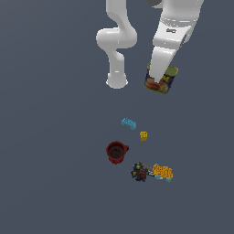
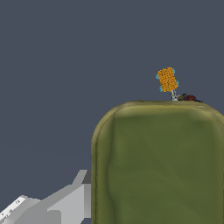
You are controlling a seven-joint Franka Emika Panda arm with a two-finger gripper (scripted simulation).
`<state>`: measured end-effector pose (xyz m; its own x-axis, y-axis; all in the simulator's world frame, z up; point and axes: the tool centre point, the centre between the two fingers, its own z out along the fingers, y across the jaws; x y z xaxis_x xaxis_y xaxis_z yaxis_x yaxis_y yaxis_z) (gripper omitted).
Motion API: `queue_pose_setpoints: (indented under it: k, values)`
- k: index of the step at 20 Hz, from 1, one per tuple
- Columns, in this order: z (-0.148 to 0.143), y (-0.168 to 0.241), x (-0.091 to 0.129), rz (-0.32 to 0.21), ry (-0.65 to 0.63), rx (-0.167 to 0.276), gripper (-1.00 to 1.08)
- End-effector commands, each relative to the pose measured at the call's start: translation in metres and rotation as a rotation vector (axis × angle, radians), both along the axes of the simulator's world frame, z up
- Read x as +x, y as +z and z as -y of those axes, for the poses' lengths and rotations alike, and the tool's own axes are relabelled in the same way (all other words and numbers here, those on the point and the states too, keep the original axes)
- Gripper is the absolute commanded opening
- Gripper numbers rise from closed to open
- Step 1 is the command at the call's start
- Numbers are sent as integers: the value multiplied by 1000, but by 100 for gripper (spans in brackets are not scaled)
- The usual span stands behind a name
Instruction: Pick up a designated object from a clutter of objects.
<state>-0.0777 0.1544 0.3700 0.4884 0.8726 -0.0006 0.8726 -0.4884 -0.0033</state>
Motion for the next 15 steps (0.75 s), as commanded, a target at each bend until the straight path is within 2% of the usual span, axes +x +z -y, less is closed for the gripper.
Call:
queue_pose_setpoints:
  k: [1, 8, 15]
  values:
    - [1, 18, 5, 3, 0, 0, -100]
    - [4, 46, 13, 3, -1, -1, -100]
    - [4, 51, 16, 3, -1, -1, -100]
